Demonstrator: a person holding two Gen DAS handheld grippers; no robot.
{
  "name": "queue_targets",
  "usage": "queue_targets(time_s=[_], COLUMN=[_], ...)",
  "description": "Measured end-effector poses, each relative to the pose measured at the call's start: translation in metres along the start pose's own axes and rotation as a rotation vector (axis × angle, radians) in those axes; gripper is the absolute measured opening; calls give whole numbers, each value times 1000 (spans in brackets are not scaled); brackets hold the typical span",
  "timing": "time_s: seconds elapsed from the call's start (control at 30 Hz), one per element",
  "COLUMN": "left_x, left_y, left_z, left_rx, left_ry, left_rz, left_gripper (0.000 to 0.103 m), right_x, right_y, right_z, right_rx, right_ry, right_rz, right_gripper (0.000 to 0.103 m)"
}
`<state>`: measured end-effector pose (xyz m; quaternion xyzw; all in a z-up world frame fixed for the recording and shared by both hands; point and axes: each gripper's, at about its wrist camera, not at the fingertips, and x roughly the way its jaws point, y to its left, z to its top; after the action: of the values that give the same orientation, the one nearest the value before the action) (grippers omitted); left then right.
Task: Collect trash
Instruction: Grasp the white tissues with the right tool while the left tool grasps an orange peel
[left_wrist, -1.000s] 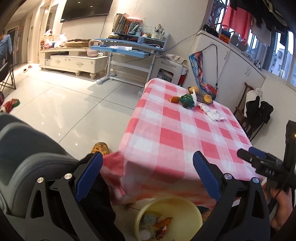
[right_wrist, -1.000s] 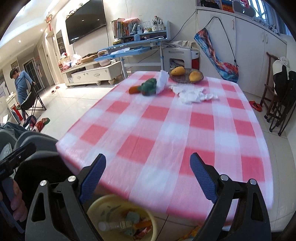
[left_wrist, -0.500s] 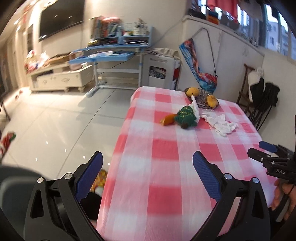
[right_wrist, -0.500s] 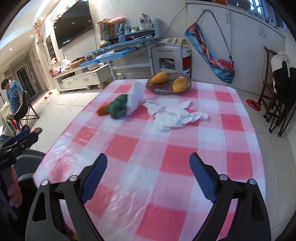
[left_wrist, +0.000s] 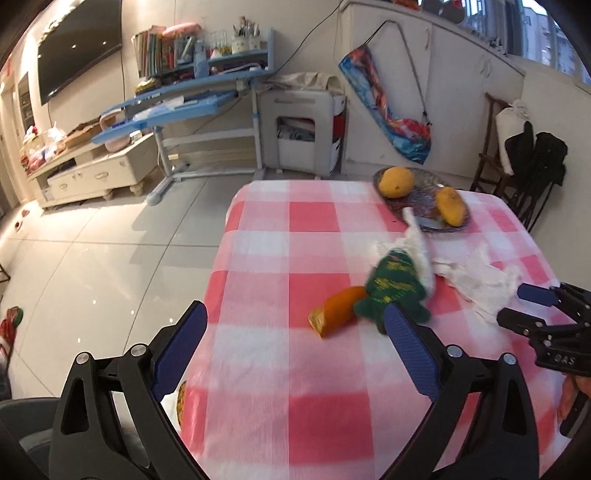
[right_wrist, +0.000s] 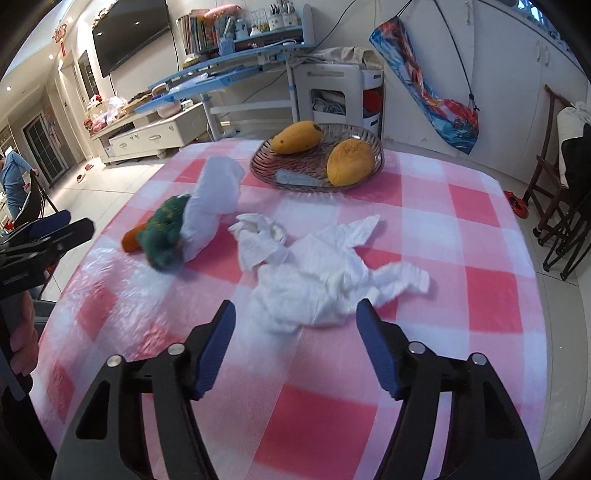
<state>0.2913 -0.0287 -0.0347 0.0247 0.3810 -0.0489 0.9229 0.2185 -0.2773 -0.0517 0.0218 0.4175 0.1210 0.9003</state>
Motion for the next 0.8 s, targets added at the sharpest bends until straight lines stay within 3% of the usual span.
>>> queue_targets(time_s=[0.1,0.23,0.37,0.47,0.53,0.57,0.63,0.8], left_x=[20,43,50,50,55,55,53,39], left_y=[-2,-5,-13,-25,-34,-36,-41,-38], left_z=[2,0,0,-1,-2,-3,-4,-12], left_rx=[14,63,110,168,207,218,223,159], left_ry=[40,91,99,86,105,113,113,115], left_rz=[-7,14,4,-3,-17,-34,-67,-102], left_gripper=[90,77,73,73,53,48,24,13], right_x=[10,10,11,11,11,11,11,3], right_y=[-4,-4,-1,0,-2,-4,-5,-15], right_z=[0,0,-1,0,2,2,2,-2], right_rx=[4,-19,-64,-70,-66,-62,-56,24], right_ry=[33,33,29,27,25,24,25,29], right_rz=[5,-13,-48,-47,-41,-35,-27,32], right_gripper=[60,55,52,36,17,14,12,10])
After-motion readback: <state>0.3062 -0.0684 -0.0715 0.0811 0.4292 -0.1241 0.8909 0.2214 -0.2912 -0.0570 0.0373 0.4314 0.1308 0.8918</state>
